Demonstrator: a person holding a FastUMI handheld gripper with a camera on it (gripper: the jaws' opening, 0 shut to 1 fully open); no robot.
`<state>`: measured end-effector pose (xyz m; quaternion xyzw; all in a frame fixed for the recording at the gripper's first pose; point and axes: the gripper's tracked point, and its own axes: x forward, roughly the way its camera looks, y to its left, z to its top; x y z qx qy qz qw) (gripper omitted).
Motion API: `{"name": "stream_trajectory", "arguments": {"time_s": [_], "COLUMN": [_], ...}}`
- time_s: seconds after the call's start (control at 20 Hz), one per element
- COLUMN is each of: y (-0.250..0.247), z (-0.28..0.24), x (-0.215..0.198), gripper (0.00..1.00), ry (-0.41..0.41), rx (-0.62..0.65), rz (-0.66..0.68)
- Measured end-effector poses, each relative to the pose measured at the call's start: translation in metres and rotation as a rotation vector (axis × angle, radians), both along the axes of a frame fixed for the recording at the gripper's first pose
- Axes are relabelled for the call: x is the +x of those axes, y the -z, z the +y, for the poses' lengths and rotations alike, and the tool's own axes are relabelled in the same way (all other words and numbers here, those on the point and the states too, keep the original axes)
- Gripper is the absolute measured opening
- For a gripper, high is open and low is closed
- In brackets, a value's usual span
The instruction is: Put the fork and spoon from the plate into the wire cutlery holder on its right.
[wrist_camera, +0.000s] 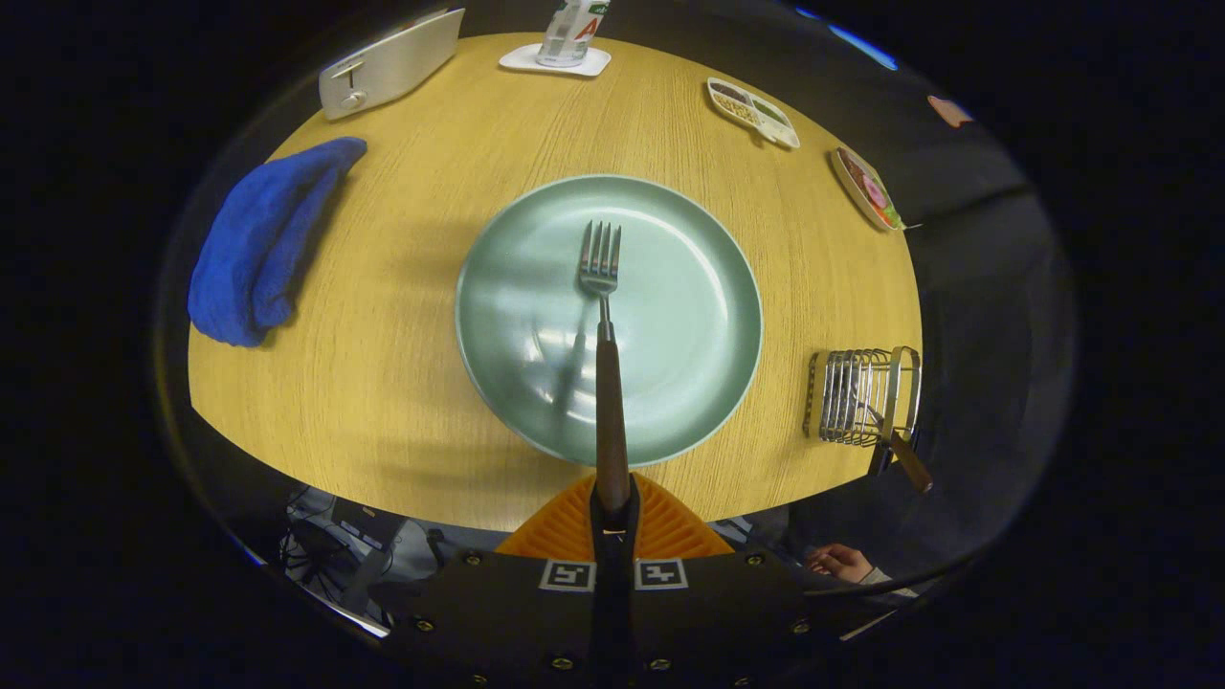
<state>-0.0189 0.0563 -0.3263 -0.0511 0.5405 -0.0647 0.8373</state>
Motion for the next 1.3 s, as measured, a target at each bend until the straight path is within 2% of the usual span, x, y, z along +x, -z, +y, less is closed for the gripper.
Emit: {"name": "stream_trajectory", "arguments": {"time_s": [0.2, 0.4, 0.75, 0.95, 1.3], "y": [-0.033, -0.058, -0.080, -0.075, -0.058], "z": [-0.006, -0.020, -0.081, -0.119, -0.157], "x": [0.003, -0.003, -0.028, -0.054, -0.083], "gripper": [0.01, 0.01, 0.01, 0.01, 0.01], "ry": [-0.009, 0.047, 0.264, 0.416, 0.614], "rx": [-0.035, -0.026, 0.039, 0.096, 0.199], "rz": [-0.072, -0.123, -0.136, -0.102, -0.040]}}
